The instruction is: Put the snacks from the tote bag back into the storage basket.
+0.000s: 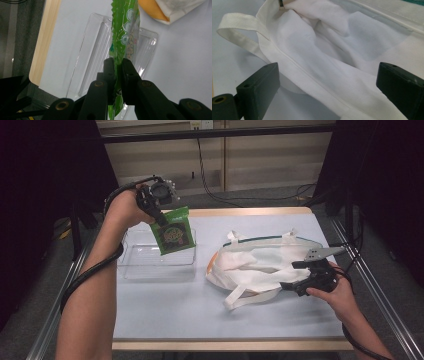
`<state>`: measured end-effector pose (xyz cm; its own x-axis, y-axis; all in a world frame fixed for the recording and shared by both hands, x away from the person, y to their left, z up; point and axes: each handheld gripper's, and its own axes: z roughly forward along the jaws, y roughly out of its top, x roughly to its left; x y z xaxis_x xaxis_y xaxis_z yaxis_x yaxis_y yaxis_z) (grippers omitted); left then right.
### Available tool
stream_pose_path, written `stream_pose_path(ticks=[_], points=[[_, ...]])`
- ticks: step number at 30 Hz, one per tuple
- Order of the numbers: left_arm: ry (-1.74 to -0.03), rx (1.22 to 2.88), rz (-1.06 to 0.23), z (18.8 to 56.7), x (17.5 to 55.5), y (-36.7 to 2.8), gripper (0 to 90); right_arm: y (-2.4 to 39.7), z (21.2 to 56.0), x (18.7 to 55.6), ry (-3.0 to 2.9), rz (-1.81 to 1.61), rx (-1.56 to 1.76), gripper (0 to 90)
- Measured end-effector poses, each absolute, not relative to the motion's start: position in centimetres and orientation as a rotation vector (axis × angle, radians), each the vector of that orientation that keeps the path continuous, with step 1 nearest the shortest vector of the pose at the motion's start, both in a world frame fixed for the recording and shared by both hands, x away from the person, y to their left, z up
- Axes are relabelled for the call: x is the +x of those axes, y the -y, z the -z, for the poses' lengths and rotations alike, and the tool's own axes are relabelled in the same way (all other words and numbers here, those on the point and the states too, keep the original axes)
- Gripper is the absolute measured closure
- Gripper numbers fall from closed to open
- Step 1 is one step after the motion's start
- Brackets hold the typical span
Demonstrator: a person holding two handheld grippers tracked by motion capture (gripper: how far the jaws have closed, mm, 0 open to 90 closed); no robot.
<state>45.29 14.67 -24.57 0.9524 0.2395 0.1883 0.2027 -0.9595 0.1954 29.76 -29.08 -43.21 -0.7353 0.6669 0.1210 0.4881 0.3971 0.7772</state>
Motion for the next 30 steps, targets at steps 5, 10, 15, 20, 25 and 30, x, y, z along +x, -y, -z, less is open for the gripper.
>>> stream_pose_path(ticks=[5, 10, 15, 20, 25, 30], points=[[-0.325, 2.94, -0.302, 25.1, 45.3, -14.8, 84.1, 29.2, 43.1, 29.7, -2.435, -1.257, 1.027, 4.4], [-0.31, 2.955, -0.298, 25.5, 45.2, -14.8, 84.0, 29.1, 43.1, 29.7, -2.439, -1.261, 1.023, 4.4], [-0.3, 2.965, -0.299, 25.6, 45.1, -15.1, 83.9, 29.0, 43.0, 29.7, -2.437, -1.263, 1.014, 4.4], [-0.282, 2.982, -0.296, 25.8, 45.1, -15.6, 83.7, 29.0, 43.0, 29.6, -2.44, -1.264, 1.015, 4.4], [-0.284, 2.975, -0.28, 26.2, 44.8, -15.8, 83.7, 29.0, 43.0, 29.7, -2.444, -1.263, 1.013, 4.4], [-0.263, 2.981, -0.26, 26.5, 44.7, -15.7, 83.5, 28.8, 43.1, 29.7, -2.444, -1.261, 1.007, 4.4]])
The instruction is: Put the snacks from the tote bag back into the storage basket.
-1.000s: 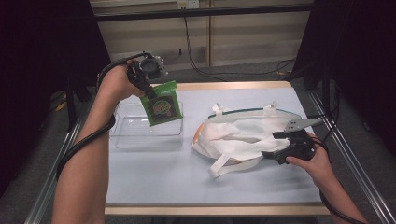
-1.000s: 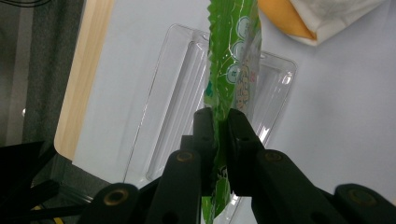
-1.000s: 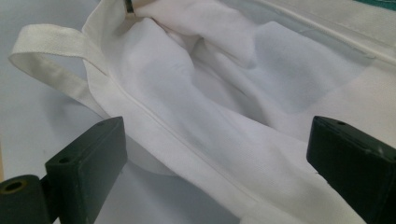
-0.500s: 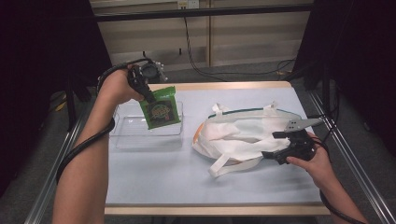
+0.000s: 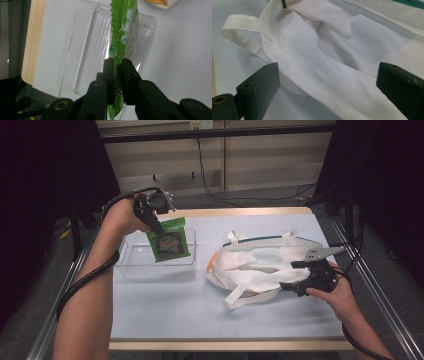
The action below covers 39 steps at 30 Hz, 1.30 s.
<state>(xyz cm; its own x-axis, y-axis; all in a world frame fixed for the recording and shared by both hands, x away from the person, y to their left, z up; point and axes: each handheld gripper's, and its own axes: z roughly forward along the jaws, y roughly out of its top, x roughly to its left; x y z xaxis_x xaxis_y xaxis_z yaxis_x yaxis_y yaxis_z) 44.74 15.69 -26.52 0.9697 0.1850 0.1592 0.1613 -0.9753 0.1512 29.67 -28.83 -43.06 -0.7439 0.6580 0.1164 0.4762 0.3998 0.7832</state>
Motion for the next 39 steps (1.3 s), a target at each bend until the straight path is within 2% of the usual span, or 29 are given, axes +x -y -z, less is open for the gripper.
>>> stream_pose_path(ticks=[11, 23, 26, 39], points=[[-0.223, 2.991, -0.26, 27.6, 44.5, -15.4, 83.0, 29.0, 42.9, 29.6, -2.444, -1.271, 1.003, 4.4], [-0.192, 2.996, -0.191, 29.1, 44.3, -15.1, 82.6, 29.0, 43.0, 29.6, -2.444, -1.285, 1.002, 4.4], [-0.202, 2.982, -0.217, 29.6, 44.2, -15.1, 82.4, 29.0, 43.0, 29.7, -2.442, -1.292, 1.003, 4.4], [-0.182, 2.997, -0.173, 30.0, 44.2, -15.2, 81.9, 29.0, 43.0, 29.7, -2.448, -1.289, 0.999, 4.4]])
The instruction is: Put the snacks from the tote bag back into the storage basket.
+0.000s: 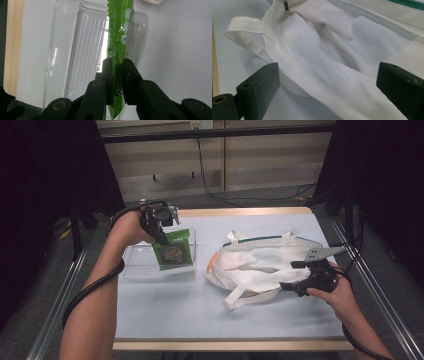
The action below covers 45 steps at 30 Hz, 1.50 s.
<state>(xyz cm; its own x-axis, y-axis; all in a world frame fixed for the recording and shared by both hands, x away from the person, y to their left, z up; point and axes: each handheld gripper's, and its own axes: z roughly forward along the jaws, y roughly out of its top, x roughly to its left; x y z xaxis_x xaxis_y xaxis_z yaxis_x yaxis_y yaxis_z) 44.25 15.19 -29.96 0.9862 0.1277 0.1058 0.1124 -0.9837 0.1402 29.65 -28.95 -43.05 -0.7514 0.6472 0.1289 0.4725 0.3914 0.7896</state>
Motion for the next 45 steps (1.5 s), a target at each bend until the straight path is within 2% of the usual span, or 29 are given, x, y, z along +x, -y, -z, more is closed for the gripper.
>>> stream_pose_path(ticks=[6, 13, 16, 22, 29, 45], points=[[-0.168, 2.997, -0.198, 30.4, 44.2, -14.9, 81.8, 28.9, 43.1, 29.6, -2.448, -1.288, 0.998, 4.4], [-0.161, 2.998, -0.166, 30.5, 44.3, -14.8, 81.7, 28.9, 43.1, 29.6, -2.448, -1.288, 0.997, 4.4], [-0.168, 2.992, -0.199, 30.7, 44.1, -14.8, 81.8, 28.9, 43.1, 29.6, -2.447, -1.286, 0.999, 4.4], [-0.145, 3.005, -0.152, 30.9, 44.2, -14.7, 81.7, 28.9, 43.1, 29.6, -2.448, -1.288, 0.994, 4.4], [-0.152, 2.991, -0.177, 31.2, 44.1, -14.7, 81.6, 28.8, 43.1, 29.6, -2.451, -1.28, 0.994, 4.4], [-0.15, 2.996, -0.133, 32.3, 44.2, -14.6, 81.0, 28.8, 43.1, 29.6, -2.448, -1.28, 0.994, 4.4]])
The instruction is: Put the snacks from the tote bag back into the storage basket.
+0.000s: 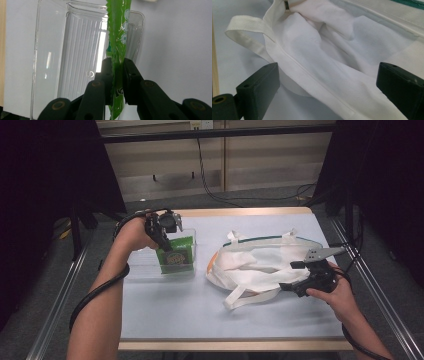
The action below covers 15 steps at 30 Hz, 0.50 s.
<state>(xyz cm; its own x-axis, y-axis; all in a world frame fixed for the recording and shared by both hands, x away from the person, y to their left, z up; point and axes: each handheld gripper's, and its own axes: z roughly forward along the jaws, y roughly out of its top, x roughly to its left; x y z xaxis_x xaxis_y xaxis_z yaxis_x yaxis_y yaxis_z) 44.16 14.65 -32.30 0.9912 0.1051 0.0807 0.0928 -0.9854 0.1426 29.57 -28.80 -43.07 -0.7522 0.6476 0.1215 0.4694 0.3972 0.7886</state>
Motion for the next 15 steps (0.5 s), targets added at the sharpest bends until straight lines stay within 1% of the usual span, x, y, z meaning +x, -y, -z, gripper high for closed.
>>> stream_pose_path(ticks=[1, 4, 10, 14, 15], points=[[-0.165, 2.989, -0.108, 32.45, 44.13, -14.64, 80.9, 28.81, 43.05, 29.57, -2.45, -1.281, 0.993, 4.3], [-0.147, 2.992, -0.136, 32.65, 44.12, -14.64, 80.8, 28.82, 43.05, 29.56, -2.449, -1.284, 0.991, 4.3], [-0.161, 2.99, -0.11, 32.55, 44.08, -14.78, 79.9, 28.87, 43.07, 29.56, -2.447, -1.281, 0.992, 4.3], [-0.231, 2.946, -0.087, 32.73, 43.99, -14.98, 78.6, 28.83, 43.06, 29.55, -2.448, -1.283, 0.991, 4.3], [-0.219, 2.961, -0.084, 32.63, 44.15, -15.04, 77.8, 28.83, 43.06, 29.54, -2.447, -1.284, 0.992, 4.3]])
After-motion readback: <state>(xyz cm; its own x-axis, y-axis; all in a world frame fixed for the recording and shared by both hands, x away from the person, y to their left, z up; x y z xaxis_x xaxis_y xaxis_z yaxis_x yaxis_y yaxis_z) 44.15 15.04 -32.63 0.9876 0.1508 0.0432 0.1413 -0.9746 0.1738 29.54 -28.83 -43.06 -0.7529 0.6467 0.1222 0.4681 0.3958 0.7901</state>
